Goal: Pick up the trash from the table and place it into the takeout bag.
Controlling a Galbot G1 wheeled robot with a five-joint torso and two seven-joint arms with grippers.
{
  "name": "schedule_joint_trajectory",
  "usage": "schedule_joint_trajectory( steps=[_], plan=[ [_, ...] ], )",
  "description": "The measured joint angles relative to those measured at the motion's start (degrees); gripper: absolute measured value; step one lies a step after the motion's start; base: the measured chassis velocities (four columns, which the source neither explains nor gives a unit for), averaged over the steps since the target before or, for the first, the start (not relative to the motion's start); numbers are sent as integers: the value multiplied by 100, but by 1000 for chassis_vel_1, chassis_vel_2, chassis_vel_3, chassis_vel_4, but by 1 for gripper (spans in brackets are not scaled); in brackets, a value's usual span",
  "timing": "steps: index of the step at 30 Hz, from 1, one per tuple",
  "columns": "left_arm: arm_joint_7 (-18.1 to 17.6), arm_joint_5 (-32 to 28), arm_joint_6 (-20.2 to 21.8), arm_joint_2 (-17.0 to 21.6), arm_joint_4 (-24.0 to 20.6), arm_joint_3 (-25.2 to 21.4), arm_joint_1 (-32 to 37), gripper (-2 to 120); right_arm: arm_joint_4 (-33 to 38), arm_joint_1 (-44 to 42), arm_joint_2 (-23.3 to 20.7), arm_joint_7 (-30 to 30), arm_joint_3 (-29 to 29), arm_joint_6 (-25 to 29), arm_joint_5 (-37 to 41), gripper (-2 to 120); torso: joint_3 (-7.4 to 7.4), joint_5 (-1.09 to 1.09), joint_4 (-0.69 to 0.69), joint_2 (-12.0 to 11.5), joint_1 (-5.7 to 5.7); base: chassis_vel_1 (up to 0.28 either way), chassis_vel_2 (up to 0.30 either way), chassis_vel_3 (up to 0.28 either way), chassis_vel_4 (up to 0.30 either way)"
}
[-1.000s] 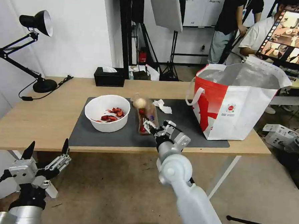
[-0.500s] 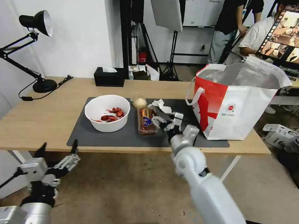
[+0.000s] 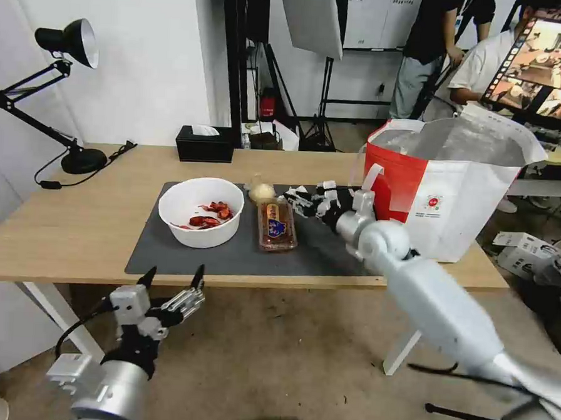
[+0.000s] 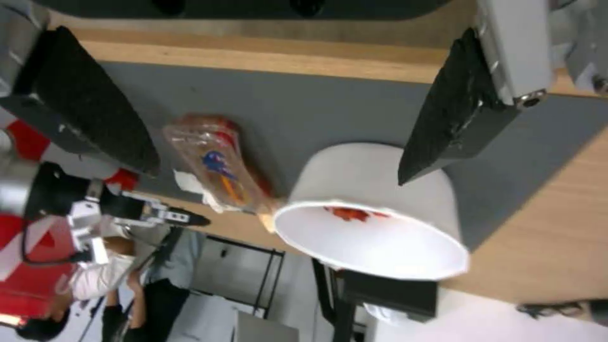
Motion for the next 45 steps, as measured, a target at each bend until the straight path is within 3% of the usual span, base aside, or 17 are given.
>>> schedule_joint_trajectory(
  steps=[1, 4, 8, 17, 22, 31, 45],
  plan=[
    [0, 0, 0, 0, 0, 0, 0, 100, 0, 0, 0, 0, 0, 0, 0, 28, 0, 0, 0, 0, 0, 0, 0, 0, 0],
    [-134, -31, 25, 143, 401, 509, -523, 100, -567, 582, 0, -636, -582, -162, 58, 10, 0, 0, -1, 0, 0, 0, 0, 0, 0],
    [-219, -12, 25, 162, 748, 963, -913, 100, -892, 870, 71, -930, -880, -249, -14, 0, 0, 0, 1, 0, 0, 0, 0, 0, 0],
    [-484, -228, 106, 204, 1303, 1518, -1738, 100, -1561, 1089, 395, -1285, -1133, -258, -301, 0, 0, 0, 0, 0, 0, 0, 0, 0, 0],
    [-702, -690, 264, 492, 1600, 1734, -2416, 100, -1794, 1164, 558, -1355, -1204, -241, -453, 0, -1, 0, 0, 1, -1, 0, 0, 0, 0],
    [-963, -1570, 495, 900, 2276, 2395, -3769, 100, -1681, 1204, 493, -1317, -1280, -271, -470, 0, 0, 0, 0, 0, 0, 0, 0, 0, 0],
    [-1511, -2732, 872, 953, 3130, 3292, -5206, 100, -1692, 1163, 494, -1287, -1280, -286, -453, 0, 0, 0, 0, 0, 0, 0, 0, 0, 0]
  ],
)
